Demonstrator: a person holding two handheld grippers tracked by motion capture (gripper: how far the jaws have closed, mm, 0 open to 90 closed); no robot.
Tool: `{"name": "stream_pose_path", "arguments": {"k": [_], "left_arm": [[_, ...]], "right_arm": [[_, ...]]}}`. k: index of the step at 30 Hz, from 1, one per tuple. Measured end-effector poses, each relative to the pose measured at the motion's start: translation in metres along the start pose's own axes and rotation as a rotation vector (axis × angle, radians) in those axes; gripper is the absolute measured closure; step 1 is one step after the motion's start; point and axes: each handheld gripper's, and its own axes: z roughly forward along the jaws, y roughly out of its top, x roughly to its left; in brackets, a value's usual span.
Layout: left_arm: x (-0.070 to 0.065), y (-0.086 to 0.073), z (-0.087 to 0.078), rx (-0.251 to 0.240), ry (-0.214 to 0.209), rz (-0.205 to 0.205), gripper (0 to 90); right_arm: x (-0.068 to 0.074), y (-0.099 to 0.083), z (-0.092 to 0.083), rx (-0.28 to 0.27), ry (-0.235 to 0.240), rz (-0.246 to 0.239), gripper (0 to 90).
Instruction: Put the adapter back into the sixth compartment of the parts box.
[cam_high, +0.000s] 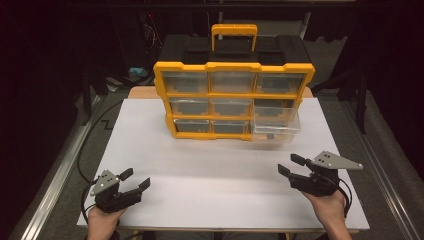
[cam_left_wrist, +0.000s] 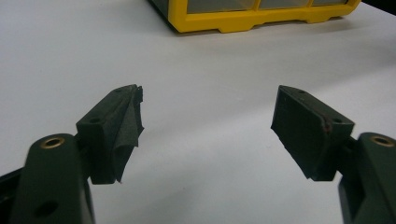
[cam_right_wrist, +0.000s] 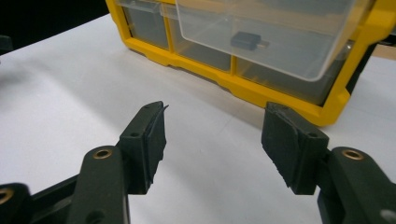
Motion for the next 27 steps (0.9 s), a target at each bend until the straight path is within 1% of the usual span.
{"name": "stream_pose_path", "arguments": {"k": [10, 11, 13, 16, 22, 24, 25, 27], "left_arm": [[0.0, 0.0, 0.0, 0.0, 0.0, 0.001, 25.4], [0.0, 0.0, 0.0, 0.0, 0.0, 0.001, 25.4], [0.0, 0.0, 0.0, 0.0, 0.0, 0.001, 25.4], [0.0, 0.0, 0.0, -0.001, 0.0, 0.001, 25.4], [0.0, 0.0, 0.0, -0.001, 0.001, 0.002, 25.4], [0.0, 0.0, -0.001, 0.0, 0.002, 0.003, 25.4], [0.0, 0.0, -0.001, -0.001, 0.003, 0.004, 25.4], [0.0, 0.0, -0.001, -0.001, 0.003, 0.004, 25.4]], "right_arm": [[-0.005, -0.016, 0.0, -0.012, -0.026, 0.015, 37.6], [-0.007, -0.02, -0.001, -0.017, -0.032, 0.027, 37.0], [-0.008, -0.022, -0.001, -0.019, -0.036, 0.029, 36.8], [-0.012, -0.03, -0.004, -0.025, -0.051, 0.051, 36.0], [-0.018, -0.039, -0.008, -0.031, -0.073, 0.072, 34.9], [-0.02, -0.042, -0.009, -0.038, -0.08, 0.08, 33.9], [-0.021, -0.045, -0.011, -0.049, -0.091, 0.089, 31.5], [-0.022, -0.05, -0.012, -0.064, -0.108, 0.096, 30.2]]}}
